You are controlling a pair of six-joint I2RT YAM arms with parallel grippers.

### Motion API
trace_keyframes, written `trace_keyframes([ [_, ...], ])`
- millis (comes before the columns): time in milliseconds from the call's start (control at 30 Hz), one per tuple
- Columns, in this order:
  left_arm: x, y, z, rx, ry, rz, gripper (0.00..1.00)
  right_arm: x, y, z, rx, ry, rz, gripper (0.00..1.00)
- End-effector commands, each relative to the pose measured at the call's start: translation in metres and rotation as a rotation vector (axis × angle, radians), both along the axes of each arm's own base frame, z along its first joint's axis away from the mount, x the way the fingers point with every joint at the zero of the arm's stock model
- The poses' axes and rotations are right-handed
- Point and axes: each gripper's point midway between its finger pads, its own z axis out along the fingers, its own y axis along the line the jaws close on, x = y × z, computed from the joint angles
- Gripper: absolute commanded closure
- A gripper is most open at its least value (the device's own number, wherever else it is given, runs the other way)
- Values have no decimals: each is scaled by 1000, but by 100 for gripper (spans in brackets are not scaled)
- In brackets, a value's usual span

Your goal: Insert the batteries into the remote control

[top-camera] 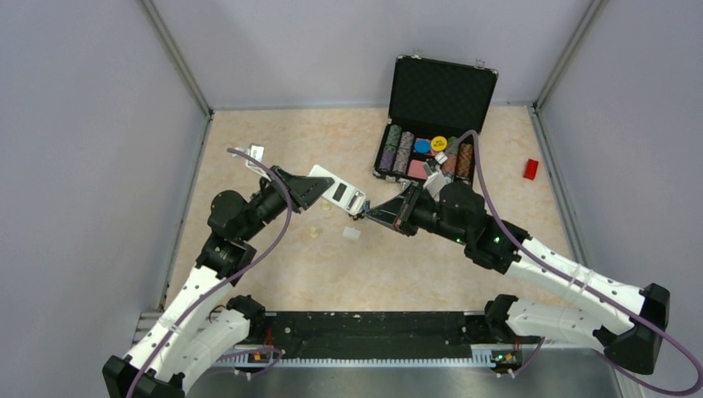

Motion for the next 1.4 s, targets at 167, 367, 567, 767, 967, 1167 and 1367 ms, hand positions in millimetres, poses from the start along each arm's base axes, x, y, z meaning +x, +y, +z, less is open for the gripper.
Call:
trace_keyframes([
  [167, -7, 0, 16, -57, -62, -22, 100, 12, 21, 31, 125, 5, -3, 100],
  [367, -6, 1, 14, -56, -57, -12, 100, 12, 25, 29, 126, 21, 3, 100],
  [567, -5, 2, 14, -63, -44, -4, 100, 14, 26, 13, 101, 99, -15, 100],
  [767, -4, 3, 11, -60, -9, 5, 100, 16, 29, 0, 95, 199, -47, 98],
  [967, -3, 0, 7, -52, 33, -10, 100, 21, 27, -17, 102, 310, -110, 96],
  [1167, -4, -10, -1, -76, 123, -75, 100, 25, 23, -37, 105, 402, -149, 94],
  [1367, -5, -18, -11, -56, 177, -122, 100, 22, 17, -50, 108, 463, -162, 93],
])
